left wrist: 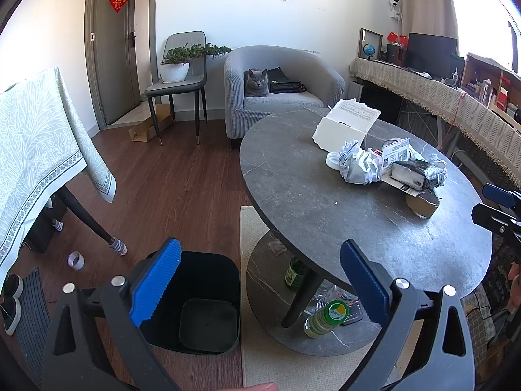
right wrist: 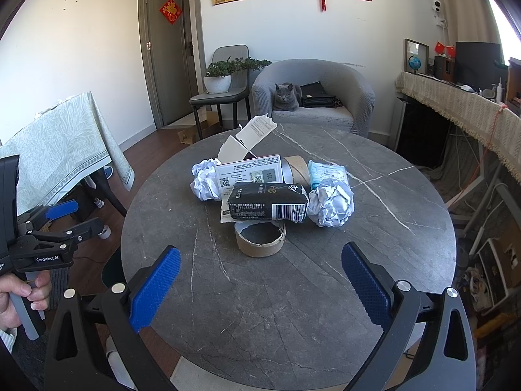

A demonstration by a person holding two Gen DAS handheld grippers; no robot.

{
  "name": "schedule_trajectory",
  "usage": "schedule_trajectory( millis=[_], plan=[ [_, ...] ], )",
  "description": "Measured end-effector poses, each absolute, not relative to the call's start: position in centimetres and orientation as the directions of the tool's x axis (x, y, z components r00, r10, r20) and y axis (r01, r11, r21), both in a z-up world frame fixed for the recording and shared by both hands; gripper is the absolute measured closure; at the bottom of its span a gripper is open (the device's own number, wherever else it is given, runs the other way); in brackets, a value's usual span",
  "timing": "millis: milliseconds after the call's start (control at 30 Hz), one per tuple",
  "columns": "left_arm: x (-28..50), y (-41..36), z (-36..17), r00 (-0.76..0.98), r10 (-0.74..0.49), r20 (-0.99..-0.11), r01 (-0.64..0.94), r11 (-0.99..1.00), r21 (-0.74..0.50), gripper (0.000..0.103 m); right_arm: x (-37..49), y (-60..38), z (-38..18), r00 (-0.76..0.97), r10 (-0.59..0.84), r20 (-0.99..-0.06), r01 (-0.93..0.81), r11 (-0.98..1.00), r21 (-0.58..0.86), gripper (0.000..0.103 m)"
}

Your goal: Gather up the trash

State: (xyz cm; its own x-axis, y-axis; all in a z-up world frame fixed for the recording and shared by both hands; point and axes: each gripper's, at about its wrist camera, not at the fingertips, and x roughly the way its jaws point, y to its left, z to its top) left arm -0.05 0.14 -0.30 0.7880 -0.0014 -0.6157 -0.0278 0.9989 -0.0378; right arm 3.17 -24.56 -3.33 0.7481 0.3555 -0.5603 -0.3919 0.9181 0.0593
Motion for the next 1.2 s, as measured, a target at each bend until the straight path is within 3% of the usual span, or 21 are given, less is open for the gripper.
schedule_trajectory(
  millis=[767, 900, 1200],
  plan=[
    [-0.3, 0.4, -0.5, 0.786, 0.005, -0.619, -0.028, 0.999, -0.028, 0.003, 3.3, -24.8, -3.2, 0.748, 0.355, -0.56, -0.39, 0.919, 0.062, 0.003],
    [-0.6, 1.0, -0.5, 0.788, 0.0, -0.616, -0.023, 0.999, -0.029, 0.003, 3.3, -25.1, -3.4, 0.721, 0.401, -0.565, -0.405, 0.906, 0.125, 0.003],
    [-0.7, -0.2, 1.9, 0.825, -0.049, -0.562, 0.064, 0.998, 0.008, 0.004, 4.2, -25.1, -3.1, 0.741, 0.363, -0.565, -0.367, 0.923, 0.111, 0.003]
  ],
)
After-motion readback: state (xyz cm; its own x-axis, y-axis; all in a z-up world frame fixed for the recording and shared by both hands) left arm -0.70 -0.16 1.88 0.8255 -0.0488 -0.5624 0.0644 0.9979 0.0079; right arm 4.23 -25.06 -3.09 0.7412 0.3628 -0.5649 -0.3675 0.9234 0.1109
